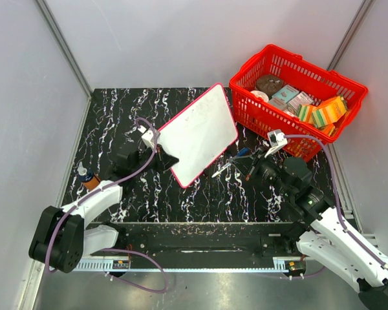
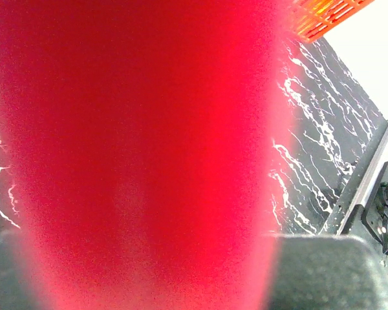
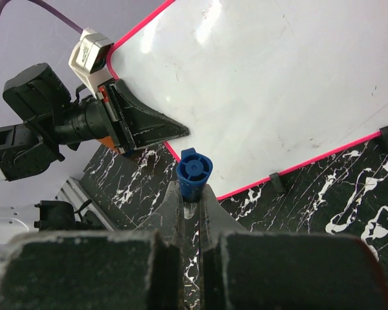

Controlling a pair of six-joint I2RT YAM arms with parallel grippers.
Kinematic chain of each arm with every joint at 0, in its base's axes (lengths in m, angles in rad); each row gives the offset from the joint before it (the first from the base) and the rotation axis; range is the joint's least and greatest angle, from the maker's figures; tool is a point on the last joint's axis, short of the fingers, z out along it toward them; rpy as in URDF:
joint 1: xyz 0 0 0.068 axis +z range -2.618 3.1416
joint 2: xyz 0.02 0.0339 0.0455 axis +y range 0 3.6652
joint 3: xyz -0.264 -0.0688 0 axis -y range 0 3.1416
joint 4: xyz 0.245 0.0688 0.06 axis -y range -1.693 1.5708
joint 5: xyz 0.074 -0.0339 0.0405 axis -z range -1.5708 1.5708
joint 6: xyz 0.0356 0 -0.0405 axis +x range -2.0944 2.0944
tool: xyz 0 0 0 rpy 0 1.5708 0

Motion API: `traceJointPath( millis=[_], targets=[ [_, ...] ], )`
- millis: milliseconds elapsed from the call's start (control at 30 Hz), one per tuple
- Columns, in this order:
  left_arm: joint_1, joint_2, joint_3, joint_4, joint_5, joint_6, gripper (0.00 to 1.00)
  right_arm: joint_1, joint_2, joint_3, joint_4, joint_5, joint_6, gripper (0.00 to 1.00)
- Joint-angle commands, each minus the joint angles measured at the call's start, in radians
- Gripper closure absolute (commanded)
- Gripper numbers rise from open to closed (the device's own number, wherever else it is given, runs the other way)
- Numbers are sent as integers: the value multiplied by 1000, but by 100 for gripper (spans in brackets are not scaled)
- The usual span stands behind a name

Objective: Write a sentence on the whiteboard
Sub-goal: Move the whiteboard to the center of the board.

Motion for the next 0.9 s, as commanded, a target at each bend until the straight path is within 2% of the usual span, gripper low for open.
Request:
traceJointPath(
  millis=[0, 400, 633, 867],
  targets=[
    [-48, -2, -20, -119, 144, 35, 100, 7, -11, 46, 19, 9, -5, 100],
    [-86, 1, 0, -109, 230, 61, 100, 7, -3, 49, 17, 16, -20, 100],
    [-85, -25, 20, -172, 120, 73, 100, 6, 1, 64, 42, 64, -106, 100],
    [-85, 18, 68, -238, 75, 61, 100, 7, 17, 14, 282, 92, -184, 100]
  ],
)
